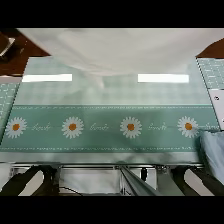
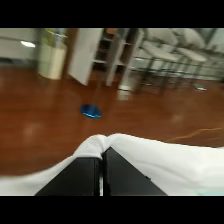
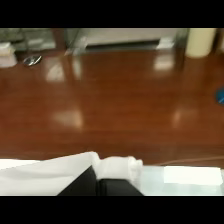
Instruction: Fold the shirts.
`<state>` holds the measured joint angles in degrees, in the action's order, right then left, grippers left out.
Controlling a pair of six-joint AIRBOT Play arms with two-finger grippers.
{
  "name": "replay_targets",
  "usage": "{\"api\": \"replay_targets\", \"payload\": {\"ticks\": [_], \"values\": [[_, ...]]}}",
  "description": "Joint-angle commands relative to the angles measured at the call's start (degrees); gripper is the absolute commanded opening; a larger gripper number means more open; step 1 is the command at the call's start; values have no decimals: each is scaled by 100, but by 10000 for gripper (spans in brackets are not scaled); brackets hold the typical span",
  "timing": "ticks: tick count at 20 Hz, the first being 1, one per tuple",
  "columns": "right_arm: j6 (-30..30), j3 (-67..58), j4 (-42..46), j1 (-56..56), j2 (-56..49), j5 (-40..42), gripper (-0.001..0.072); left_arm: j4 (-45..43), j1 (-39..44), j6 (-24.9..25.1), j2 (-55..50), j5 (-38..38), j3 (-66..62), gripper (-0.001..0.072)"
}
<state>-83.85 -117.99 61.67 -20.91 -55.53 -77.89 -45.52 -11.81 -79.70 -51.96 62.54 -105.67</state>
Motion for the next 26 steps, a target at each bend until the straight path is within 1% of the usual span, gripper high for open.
{"api": "replay_targets", "payload": {"ticks": [1, 4, 7, 11, 14, 17, 19, 20, 22, 24, 26], "values": [[-181, -55, 809, 2, 1025, -450, 22, -1456, -256, -229, 597, 470, -570, 17], [-374, -55, 1344, 7, 1552, -684, 22, -2400, -256, -352, 1147, 782, -568, 17], [-466, 28, 1375, 7, 1790, -914, 22, -2920, -243, -356, 1493, 1298, -535, 17], [-470, 861, 1231, 7, 1921, -1091, 22, -2949, -245, -481, 1735, 1432, 33, 17], [-339, 2052, 612, 4, 1919, -868, 23, -2618, -245, -520, 1709, 1394, 1204, 17], [-55, 3442, 22, 7, 1665, -616, 23, -1930, -243, -393, 1401, 1064, 2684, 17], [326, 4284, -350, 7, 1248, -98, 23, -1471, -243, -170, 968, 579, 3558, 17], [522, 4605, -444, 7, 918, 256, 22, -1384, -236, -175, 647, 203, 3853, 17], [813, 4843, -581, 7, -22, 730, 22, -1394, -90, -48, -181, -446, 3998, 18], [1241, 4830, -1097, 7, -1134, 1185, 23, -1384, 208, -48, -1132, -1163, 3893, 17], [1421, 4507, -1460, 7, -2264, 1506, 22, -1379, 533, -52, -2092, -1853, 3554, 17]]}}
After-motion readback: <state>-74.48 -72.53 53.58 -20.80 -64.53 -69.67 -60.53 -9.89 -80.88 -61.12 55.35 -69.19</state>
